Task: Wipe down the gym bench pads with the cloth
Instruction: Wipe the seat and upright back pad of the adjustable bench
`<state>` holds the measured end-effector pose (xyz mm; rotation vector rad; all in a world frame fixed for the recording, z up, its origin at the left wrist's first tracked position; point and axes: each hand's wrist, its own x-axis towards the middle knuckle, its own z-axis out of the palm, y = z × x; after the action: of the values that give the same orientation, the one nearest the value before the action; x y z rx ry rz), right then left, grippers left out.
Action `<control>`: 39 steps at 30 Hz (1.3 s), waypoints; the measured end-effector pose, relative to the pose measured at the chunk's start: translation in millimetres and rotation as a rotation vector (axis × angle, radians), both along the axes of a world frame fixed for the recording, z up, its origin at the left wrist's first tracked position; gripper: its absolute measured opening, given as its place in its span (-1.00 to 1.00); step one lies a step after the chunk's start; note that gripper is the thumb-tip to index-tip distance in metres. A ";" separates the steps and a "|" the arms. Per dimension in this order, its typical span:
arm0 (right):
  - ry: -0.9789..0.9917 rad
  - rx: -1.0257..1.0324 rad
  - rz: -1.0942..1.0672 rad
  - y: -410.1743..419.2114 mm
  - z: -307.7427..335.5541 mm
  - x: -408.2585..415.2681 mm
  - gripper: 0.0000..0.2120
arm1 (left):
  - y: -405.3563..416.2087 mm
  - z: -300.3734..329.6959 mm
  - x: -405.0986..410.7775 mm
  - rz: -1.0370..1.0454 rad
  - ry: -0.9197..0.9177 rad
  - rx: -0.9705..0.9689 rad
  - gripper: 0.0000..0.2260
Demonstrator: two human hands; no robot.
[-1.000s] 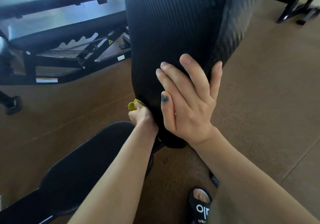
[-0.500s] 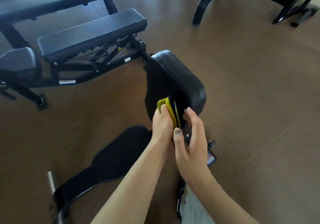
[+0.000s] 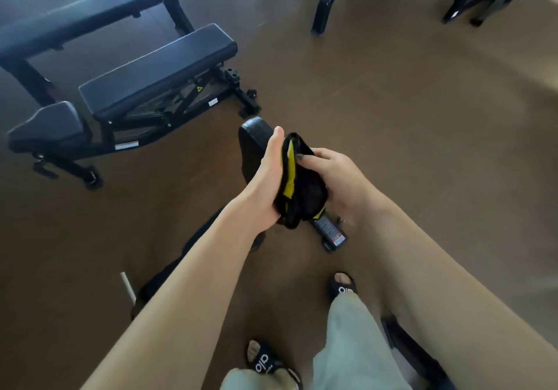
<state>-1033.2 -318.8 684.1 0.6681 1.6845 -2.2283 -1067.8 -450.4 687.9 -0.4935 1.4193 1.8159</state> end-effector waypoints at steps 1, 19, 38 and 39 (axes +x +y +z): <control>-0.020 0.009 0.022 10.3 4.0 1.2 -0.74 | 6.0 6.1 1.9 -0.024 -0.002 -0.004 -0.31; -0.191 -0.136 0.083 266.9 27.0 -56.0 -0.69 | 219.3 36.1 -50.3 -0.095 -0.034 -0.363 -0.72; -0.057 0.348 0.129 284.3 47.6 -197.4 -0.66 | 256.4 44.2 -173.7 -0.120 0.080 -0.165 -0.59; -0.064 0.285 0.114 287.2 48.8 -205.3 -0.64 | 258.2 43.8 -182.9 -0.106 0.085 -0.184 -0.65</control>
<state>-1238.5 -31.6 732.9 0.6798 1.9746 -1.8887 -1250.7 -192.2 731.7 -0.4295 1.6487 1.6480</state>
